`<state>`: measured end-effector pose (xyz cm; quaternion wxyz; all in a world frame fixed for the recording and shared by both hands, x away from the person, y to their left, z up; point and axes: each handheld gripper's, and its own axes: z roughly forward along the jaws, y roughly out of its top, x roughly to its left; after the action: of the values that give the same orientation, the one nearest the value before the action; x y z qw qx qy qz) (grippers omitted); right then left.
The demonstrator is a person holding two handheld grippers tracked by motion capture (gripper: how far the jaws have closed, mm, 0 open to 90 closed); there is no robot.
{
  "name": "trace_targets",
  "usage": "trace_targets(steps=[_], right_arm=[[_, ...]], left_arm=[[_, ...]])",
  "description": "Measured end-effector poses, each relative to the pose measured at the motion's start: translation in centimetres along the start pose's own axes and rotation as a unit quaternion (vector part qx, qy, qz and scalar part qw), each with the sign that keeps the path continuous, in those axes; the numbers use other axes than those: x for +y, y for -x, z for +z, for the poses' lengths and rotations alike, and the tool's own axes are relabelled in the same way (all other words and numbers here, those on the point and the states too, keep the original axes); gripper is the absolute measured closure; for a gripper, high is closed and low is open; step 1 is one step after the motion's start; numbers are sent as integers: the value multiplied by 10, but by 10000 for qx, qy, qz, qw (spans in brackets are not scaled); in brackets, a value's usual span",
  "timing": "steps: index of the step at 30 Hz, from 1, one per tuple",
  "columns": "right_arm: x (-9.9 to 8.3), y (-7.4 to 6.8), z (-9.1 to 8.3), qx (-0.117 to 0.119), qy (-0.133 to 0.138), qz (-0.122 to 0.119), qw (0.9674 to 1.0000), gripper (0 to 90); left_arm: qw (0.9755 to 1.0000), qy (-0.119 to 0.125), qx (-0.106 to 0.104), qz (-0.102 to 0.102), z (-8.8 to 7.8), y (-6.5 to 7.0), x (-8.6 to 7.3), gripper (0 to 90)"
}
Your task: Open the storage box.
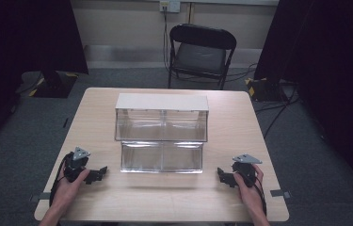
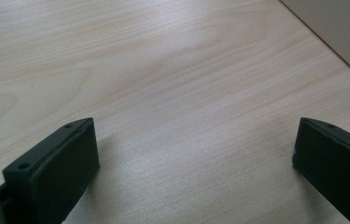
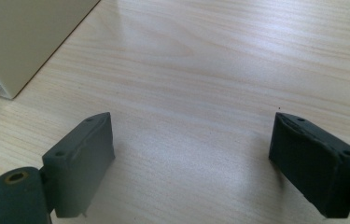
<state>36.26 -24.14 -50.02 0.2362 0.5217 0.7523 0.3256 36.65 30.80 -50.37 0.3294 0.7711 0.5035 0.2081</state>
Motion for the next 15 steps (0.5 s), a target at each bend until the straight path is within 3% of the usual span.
trace_targets(steps=[5, 10, 11, 14, 15], right_arm=[[0, 0, 0, 0, 0, 0, 10000, 131], [0, 0, 0, -2, -1, 1, 10000, 131], [0, 0, 0, 1, 0, 0, 10000, 131], [0, 0, 0, 1, 0, 0, 10000, 131], [0, 0, 0, 0, 0, 0, 10000, 131]], left_arm=[[10000, 2, 14, 6, -1, 0, 0, 6], [10000, 25, 47, 5, -5, 0, -1, 76], [10000, 53, 47, 31, -8, 1, 0, 193], [10000, 51, 40, 64, -9, 2, 0, 171], [9999, 89, -67, 53, -10, 5, 0, 171]])
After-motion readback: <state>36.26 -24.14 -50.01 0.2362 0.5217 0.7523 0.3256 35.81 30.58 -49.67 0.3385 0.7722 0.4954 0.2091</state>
